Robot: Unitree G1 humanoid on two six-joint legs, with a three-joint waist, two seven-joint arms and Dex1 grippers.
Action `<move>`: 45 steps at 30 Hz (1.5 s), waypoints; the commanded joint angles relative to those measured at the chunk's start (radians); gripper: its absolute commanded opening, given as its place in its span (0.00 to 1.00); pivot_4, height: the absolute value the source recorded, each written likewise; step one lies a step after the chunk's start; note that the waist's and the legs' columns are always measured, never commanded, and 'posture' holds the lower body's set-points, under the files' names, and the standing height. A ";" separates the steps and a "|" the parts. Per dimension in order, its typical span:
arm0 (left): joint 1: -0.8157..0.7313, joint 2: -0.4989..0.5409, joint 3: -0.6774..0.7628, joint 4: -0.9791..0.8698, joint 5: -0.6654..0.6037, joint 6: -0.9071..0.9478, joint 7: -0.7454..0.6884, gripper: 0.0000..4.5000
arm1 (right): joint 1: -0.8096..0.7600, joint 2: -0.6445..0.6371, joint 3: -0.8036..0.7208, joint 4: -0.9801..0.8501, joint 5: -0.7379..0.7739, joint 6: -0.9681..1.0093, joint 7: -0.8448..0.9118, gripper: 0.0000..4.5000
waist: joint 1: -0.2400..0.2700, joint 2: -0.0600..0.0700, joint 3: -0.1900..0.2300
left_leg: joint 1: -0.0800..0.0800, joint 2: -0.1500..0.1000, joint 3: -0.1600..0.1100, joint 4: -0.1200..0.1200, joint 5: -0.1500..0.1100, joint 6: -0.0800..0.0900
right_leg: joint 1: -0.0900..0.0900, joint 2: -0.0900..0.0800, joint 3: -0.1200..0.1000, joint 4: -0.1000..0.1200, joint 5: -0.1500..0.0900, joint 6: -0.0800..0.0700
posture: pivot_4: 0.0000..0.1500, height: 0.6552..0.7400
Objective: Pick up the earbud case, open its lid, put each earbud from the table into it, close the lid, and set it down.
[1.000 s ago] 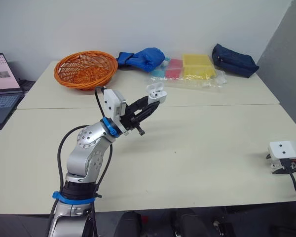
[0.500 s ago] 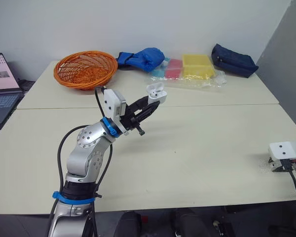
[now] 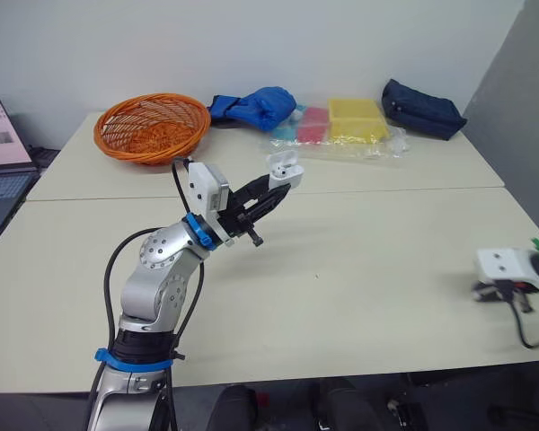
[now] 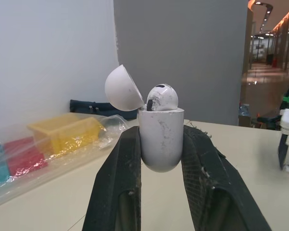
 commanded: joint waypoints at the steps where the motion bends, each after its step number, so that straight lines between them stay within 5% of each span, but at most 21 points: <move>1: -0.018 -0.014 0.002 0.004 0.006 -0.049 0.003 0.18 | -0.105 0.083 -0.139 -0.347 0.231 0.517 -0.115 0.09 | -0.002 0.000 0.000 | 0.000 0.000 -0.001 0.000 0.000 0.000 | 0.000 0.000 0.000 0.000 0.000 0.000 | 1.00 1.00; 4: -0.034 -0.040 -0.005 0.022 0.013 -0.065 0.018 0.18 | -0.262 0.299 -0.340 -0.561 0.490 1.026 -0.354 0.09 | 0.003 0.000 0.000 | -0.003 0.001 -0.004 0.000 0.000 0.000 | -0.001 0.000 -0.002 0.000 0.000 -0.001 | 1.00 1.00; 7: -0.041 -0.061 -0.011 0.040 0.019 -0.079 0.025 0.18 | -0.312 0.448 -0.467 -0.709 0.598 1.234 -0.518 0.09 | 0.022 -0.001 -0.001 | -0.007 0.002 -0.004 0.000 0.000 -0.001 | -0.003 0.000 -0.003 -0.002 -0.001 -0.002 | 1.00 1.00; 12: -0.073 -0.097 -0.015 0.066 0.014 -0.085 0.045 0.18 | -0.356 0.700 -0.605 -0.844 0.670 1.323 -0.792 0.09 | 0.037 -0.003 -0.002 | -0.017 -0.001 -0.003 0.000 -0.001 0.000 | -0.010 -0.003 -0.003 -0.004 -0.002 -0.001 | 1.00 1.00; 17: -0.107 -0.118 -0.029 0.085 0.005 -0.088 0.028 0.18 | -0.375 0.873 -0.576 -0.846 0.632 1.181 -1.012 0.09 | 0.028 -0.003 -0.002 | -0.023 -0.001 -0.002 0.001 0.000 0.000 | -0.018 -0.002 -0.003 -0.003 0.000 0.002 | 1.00 1.00; 45: -0.138 -0.127 -0.024 0.108 -0.004 -0.101 -0.015 0.18 | -0.235 0.819 -0.320 -0.783 0.635 0.934 -1.099 0.09 | 0.021 -0.003 -0.002 | -0.023 0.000 -0.003 0.000 0.000 0.001 | -0.018 0.000 -0.003 -0.003 -0.001 0.001 | 1.00 1.00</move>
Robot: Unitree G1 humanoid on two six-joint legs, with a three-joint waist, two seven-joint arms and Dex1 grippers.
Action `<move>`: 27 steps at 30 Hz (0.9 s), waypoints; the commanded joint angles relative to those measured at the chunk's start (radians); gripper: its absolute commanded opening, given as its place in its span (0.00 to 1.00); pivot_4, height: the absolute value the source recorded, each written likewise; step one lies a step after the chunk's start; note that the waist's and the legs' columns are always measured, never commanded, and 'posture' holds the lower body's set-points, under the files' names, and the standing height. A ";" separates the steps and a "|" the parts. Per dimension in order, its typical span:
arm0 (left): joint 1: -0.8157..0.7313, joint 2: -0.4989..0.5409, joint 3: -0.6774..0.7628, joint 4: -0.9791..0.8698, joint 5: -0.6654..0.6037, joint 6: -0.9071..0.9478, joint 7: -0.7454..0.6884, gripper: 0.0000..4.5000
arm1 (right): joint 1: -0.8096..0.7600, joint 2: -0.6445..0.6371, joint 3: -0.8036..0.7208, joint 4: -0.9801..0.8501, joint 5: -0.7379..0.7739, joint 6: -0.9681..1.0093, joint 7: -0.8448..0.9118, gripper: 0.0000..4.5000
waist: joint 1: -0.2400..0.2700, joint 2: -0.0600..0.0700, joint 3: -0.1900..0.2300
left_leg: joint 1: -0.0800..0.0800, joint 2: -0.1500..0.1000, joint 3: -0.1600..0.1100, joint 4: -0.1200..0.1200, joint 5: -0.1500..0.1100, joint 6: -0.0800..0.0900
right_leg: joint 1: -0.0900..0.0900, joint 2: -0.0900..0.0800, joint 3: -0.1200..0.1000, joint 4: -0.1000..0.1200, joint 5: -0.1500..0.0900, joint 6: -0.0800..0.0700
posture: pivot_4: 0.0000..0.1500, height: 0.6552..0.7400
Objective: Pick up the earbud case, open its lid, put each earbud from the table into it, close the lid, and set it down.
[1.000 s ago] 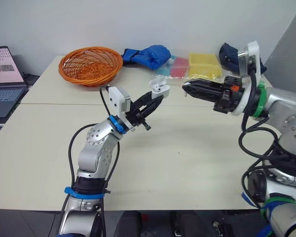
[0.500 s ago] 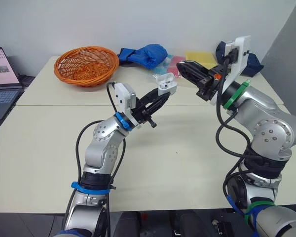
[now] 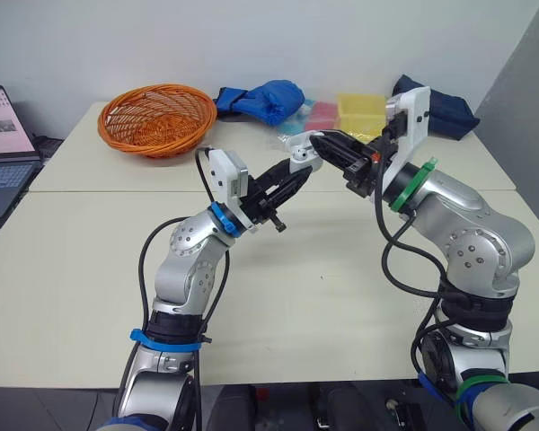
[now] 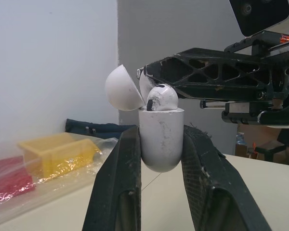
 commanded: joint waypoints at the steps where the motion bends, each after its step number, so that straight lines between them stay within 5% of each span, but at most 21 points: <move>1: -0.031 -0.001 0.007 -0.020 -0.018 -0.022 -0.011 0.18 | -0.003 -0.007 0.011 -0.021 0.024 -0.020 -0.003 0.09 | 0.000 0.000 0.000 | 0.000 0.000 0.000 0.000 0.000 0.000 | 0.000 0.000 0.000 0.000 0.000 0.000 | 1.00 1.00; 14: -0.033 -0.015 -0.001 -0.035 -0.023 -0.015 -0.005 0.18 | 0.045 -0.086 0.090 -0.020 -0.006 -0.113 0.050 0.09 | 0.000 0.000 0.000 | 0.000 0.000 0.000 0.000 0.000 0.000 | 0.000 0.000 0.000 -0.001 0.000 0.000 | 1.00 1.00; 15: -0.034 -0.014 -0.001 -0.034 -0.023 -0.015 -0.006 0.18 | 0.045 -0.086 0.089 -0.018 -0.001 -0.115 0.048 0.25 | 0.000 0.000 0.000 | 0.000 0.000 0.000 0.000 0.000 0.000 | 0.000 0.000 0.000 -0.001 0.000 0.000 | 1.00 1.00; 23: -0.032 -0.014 -0.003 -0.039 -0.028 -0.010 -0.008 0.18 | 0.028 -0.077 0.066 -0.009 0.024 -0.110 0.036 0.80 | 0.000 0.000 0.000 | 0.000 0.000 0.000 0.000 0.000 0.000 | 0.000 0.000 0.000 -0.001 0.000 0.000 | 1.00 1.00; 27: -0.028 -0.012 -0.003 -0.038 -0.029 -0.007 -0.008 0.18 | 0.027 -0.103 -0.007 -0.022 0.114 -0.071 0.060 0.80 | 0.000 0.000 0.000 | 0.000 0.000 0.000 -0.001 0.000 0.000 | 0.000 0.000 0.000 -0.002 0.000 0.000 | 1.00 1.00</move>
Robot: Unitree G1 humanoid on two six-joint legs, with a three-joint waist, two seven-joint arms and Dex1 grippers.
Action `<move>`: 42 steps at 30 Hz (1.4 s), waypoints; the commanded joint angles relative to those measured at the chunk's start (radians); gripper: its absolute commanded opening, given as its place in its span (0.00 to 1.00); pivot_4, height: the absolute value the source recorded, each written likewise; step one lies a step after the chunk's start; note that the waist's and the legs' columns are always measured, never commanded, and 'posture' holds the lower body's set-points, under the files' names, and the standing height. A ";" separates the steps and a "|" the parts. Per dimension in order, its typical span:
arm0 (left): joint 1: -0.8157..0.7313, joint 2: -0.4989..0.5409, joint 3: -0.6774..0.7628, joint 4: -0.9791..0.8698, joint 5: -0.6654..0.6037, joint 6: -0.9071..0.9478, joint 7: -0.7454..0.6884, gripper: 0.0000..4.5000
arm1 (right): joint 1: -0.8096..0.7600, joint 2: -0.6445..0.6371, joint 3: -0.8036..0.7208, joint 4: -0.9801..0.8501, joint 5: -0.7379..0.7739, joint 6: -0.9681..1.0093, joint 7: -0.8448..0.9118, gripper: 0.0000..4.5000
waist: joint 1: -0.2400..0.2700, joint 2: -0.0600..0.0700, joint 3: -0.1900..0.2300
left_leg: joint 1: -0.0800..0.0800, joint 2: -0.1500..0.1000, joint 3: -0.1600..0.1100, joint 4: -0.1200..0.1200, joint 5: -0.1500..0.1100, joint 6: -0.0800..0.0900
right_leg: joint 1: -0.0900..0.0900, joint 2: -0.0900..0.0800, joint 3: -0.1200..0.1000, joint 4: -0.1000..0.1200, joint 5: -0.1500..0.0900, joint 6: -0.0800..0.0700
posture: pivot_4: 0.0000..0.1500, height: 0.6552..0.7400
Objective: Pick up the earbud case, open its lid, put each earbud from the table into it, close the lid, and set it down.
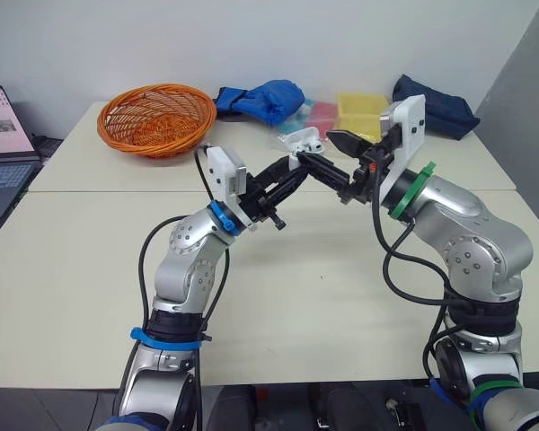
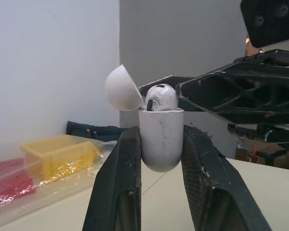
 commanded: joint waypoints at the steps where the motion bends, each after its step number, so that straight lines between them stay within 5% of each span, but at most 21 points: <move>1: -0.017 -0.003 -0.001 -0.037 -0.018 -0.009 -0.007 0.18 | -0.015 -0.038 -0.082 -0.032 0.096 0.022 0.028 0.80 | 0.000 0.000 0.000 | 0.000 0.000 0.000 0.000 0.000 0.000 | 0.000 0.000 0.000 0.000 0.000 0.000 | 1.00 1.00; 7: -0.016 0.009 0.000 -0.025 -0.026 -0.004 -0.027 0.18 | -0.071 -0.333 -0.187 0.071 0.376 0.241 0.283 0.80 | 0.003 0.000 0.000 | -0.001 0.000 0.000 0.000 -0.001 0.002 | 0.001 -0.001 0.000 -0.002 0.000 0.000 | 1.00 1.00; 12: -0.027 0.016 -0.002 -0.031 -0.070 0.033 -0.067 0.18 | -0.207 -0.421 -0.143 0.289 0.345 0.235 0.344 0.80 | -0.007 0.000 0.000 | 0.001 0.000 0.002 0.000 -0.003 0.005 | 0.001 0.001 0.000 -0.003 0.000 0.000 | 1.00 1.00; 16: -0.030 0.029 -0.029 -0.049 -0.090 0.065 -0.120 0.18 | -0.232 -0.449 0.030 0.478 0.106 0.042 0.411 0.60 | -0.007 0.000 0.000 | 0.001 0.001 0.001 0.000 -0.003 0.006 | 0.001 0.002 0.001 -0.003 0.000 0.000 | 1.00 1.00; 23: -0.039 0.027 -0.039 -0.039 -0.071 0.048 -0.130 0.18 | -0.347 -0.339 0.089 0.623 0.019 0.033 0.398 0.01 | -0.007 0.000 0.001 | -0.002 0.001 0.004 -0.001 -0.003 0.006 | -0.002 0.002 0.002 -0.004 0.000 0.000 | 1.00 1.00; 42: -0.050 0.016 -0.055 -0.001 -0.029 0.009 -0.128 0.18 | -0.371 -0.335 0.056 0.352 0.118 0.246 0.403 0.01 | 0.002 0.001 0.001 | -0.003 0.001 0.002 0.000 -0.003 0.006 | -0.003 0.001 0.000 -0.003 0.000 0.000 | 1.00 1.00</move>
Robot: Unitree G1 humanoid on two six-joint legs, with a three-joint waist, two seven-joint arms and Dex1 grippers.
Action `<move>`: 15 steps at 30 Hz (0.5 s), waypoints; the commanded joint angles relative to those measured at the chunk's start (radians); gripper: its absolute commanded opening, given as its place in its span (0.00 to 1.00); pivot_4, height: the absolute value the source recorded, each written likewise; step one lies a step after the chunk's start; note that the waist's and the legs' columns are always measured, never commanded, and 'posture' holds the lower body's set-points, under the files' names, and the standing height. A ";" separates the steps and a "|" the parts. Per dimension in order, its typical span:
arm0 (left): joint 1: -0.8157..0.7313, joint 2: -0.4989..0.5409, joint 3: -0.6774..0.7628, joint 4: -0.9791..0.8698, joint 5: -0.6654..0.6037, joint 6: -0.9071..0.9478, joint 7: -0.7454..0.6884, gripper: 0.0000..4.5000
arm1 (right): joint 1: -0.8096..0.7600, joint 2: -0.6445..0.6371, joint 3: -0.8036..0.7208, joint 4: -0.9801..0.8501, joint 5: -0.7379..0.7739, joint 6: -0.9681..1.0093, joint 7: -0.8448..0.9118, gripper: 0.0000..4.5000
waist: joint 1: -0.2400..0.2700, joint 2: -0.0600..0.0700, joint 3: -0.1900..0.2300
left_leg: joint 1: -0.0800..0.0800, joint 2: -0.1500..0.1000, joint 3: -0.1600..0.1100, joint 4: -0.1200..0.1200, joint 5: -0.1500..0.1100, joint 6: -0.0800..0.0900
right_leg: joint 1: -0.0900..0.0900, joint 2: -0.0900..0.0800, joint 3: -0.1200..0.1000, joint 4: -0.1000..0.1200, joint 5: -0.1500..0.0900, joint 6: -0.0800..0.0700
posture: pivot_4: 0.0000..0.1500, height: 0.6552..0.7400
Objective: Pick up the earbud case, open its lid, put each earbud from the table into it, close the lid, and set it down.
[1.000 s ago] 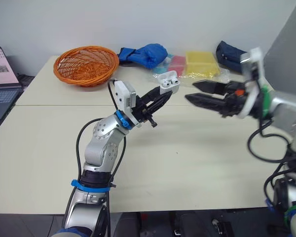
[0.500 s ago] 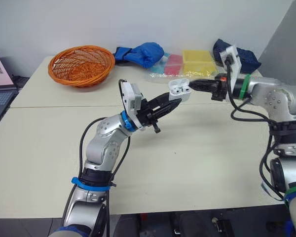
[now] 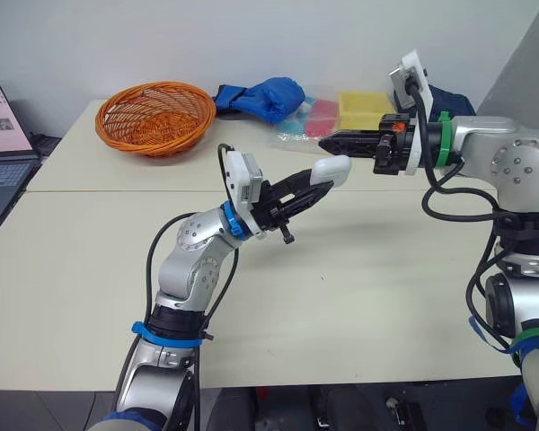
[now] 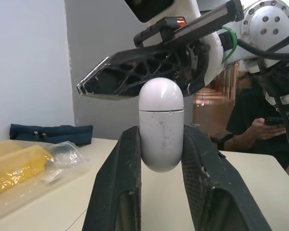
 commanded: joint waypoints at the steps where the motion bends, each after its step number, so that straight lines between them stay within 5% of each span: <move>1: -0.037 -0.009 0.007 0.010 0.008 -0.033 0.004 0.18 | 0.006 -0.037 -0.010 -0.084 0.000 -0.017 0.010 0.01 | 0.000 0.000 0.000 | 0.000 0.000 0.000 0.000 0.000 0.000 | 0.000 0.000 0.000 0.000 0.000 0.000 | 1.00 1.00; 15: -0.104 -0.048 0.040 0.058 -0.020 0.004 0.031 0.18 | 0.218 0.098 -0.035 -0.312 -0.151 -0.157 -0.298 0.01 | -0.002 0.000 0.000 | 0.000 0.001 -0.001 0.000 0.000 0.000 | 0.000 0.001 0.000 0.001 0.000 0.000 | 1.00 1.00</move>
